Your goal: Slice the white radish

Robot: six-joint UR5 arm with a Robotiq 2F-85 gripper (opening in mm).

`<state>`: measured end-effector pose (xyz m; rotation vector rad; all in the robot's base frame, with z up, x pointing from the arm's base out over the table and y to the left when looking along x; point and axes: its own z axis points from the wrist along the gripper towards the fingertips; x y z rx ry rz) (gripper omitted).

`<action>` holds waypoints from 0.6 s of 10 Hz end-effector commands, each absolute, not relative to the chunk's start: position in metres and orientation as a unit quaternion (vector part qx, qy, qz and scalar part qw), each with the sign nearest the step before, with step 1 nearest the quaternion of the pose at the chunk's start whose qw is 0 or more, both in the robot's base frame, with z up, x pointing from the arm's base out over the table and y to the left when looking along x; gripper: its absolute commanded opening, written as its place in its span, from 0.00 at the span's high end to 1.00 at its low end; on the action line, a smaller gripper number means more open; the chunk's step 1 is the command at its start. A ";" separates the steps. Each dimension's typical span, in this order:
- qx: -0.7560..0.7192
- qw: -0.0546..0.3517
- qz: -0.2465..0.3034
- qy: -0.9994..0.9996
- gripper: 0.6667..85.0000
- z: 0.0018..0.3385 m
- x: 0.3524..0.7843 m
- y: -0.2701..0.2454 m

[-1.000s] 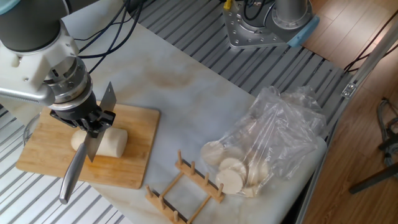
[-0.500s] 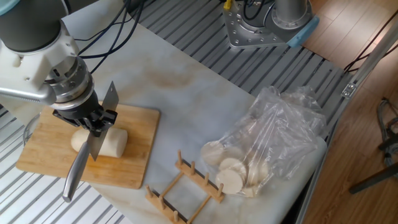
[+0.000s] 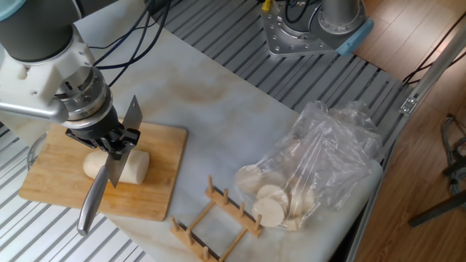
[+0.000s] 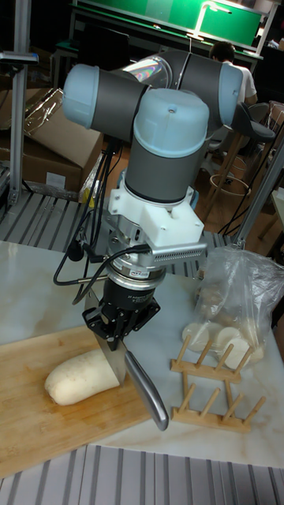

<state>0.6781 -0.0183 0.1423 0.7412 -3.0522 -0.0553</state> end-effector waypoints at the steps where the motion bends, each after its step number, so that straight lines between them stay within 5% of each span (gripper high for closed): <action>1: 0.234 -0.002 -0.022 -0.972 0.99 0.142 0.677 -0.017; 6: 0.234 -0.002 -0.023 -0.972 0.99 0.140 0.676 -0.017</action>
